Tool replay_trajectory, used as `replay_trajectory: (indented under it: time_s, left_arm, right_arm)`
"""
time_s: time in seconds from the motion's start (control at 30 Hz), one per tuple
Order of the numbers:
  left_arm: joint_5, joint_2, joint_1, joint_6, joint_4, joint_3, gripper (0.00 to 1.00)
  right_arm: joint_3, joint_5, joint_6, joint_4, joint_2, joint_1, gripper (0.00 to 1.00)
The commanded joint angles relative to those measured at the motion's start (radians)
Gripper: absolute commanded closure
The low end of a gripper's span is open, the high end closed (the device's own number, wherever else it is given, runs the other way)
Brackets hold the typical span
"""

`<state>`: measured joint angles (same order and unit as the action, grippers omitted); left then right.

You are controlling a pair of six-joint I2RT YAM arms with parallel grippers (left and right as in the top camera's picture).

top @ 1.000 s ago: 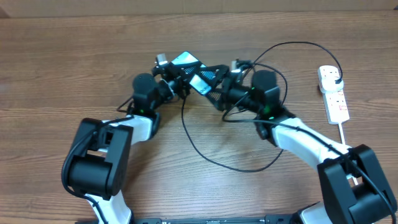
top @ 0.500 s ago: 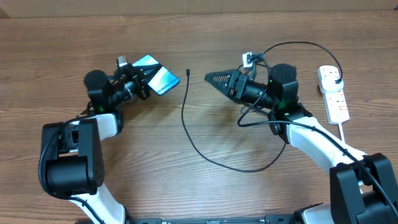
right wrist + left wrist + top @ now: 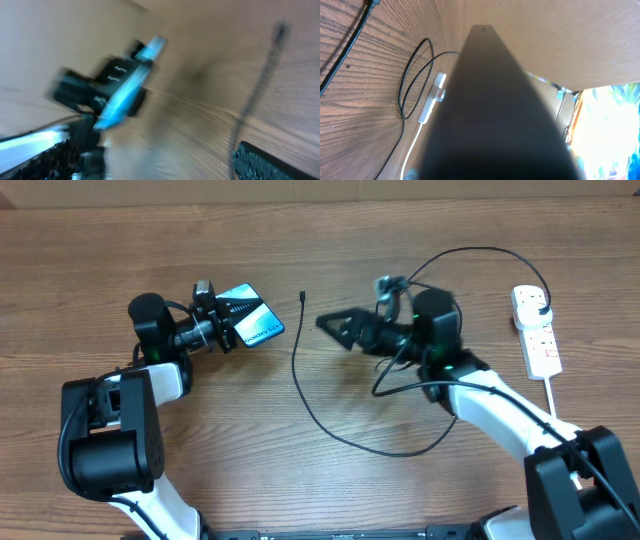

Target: Plug charger to phone and switch on socket

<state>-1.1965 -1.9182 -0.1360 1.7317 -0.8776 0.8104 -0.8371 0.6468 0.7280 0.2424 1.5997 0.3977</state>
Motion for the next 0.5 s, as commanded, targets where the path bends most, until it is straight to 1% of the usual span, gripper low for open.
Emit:
replay_trajectory:
  time_s: [0.0,0.13,0.2,0.23,0.33,0.47]
  left_arm:
    - [-0.028,0.003,-0.043,-0.003,-0.005,0.023,0.96]
    - [-0.027,0.003,-0.089,-0.003,-0.005,0.040,0.96]
    - [-0.027,0.003,-0.110,-0.003,-0.005,0.050,0.96]
    - [-0.027,0.003,-0.123,-0.004,-0.005,0.056,0.96]
    - [-0.029,0.003,-0.155,-0.004,-0.005,0.070,0.96]
    - [-0.045,0.003,-0.191,-0.004,-0.005,0.087,0.96]
  right_arm:
    - [-0.074,-0.272,-0.121,-0.093,-0.019,0.062,0.00]
    - [-0.174,-0.492,-0.232,-0.246,-0.019,0.114,0.06]
    - [-0.203,-0.582,-0.282,-0.280,-0.017,0.134,0.19]
    - [-0.211,-0.620,-0.300,-0.283,-0.015,0.142,0.21]
    - [-0.217,-0.687,-0.319,-0.273,0.001,0.156,0.21]
    - [-0.237,-0.695,-0.318,-0.232,0.068,0.156,0.21]
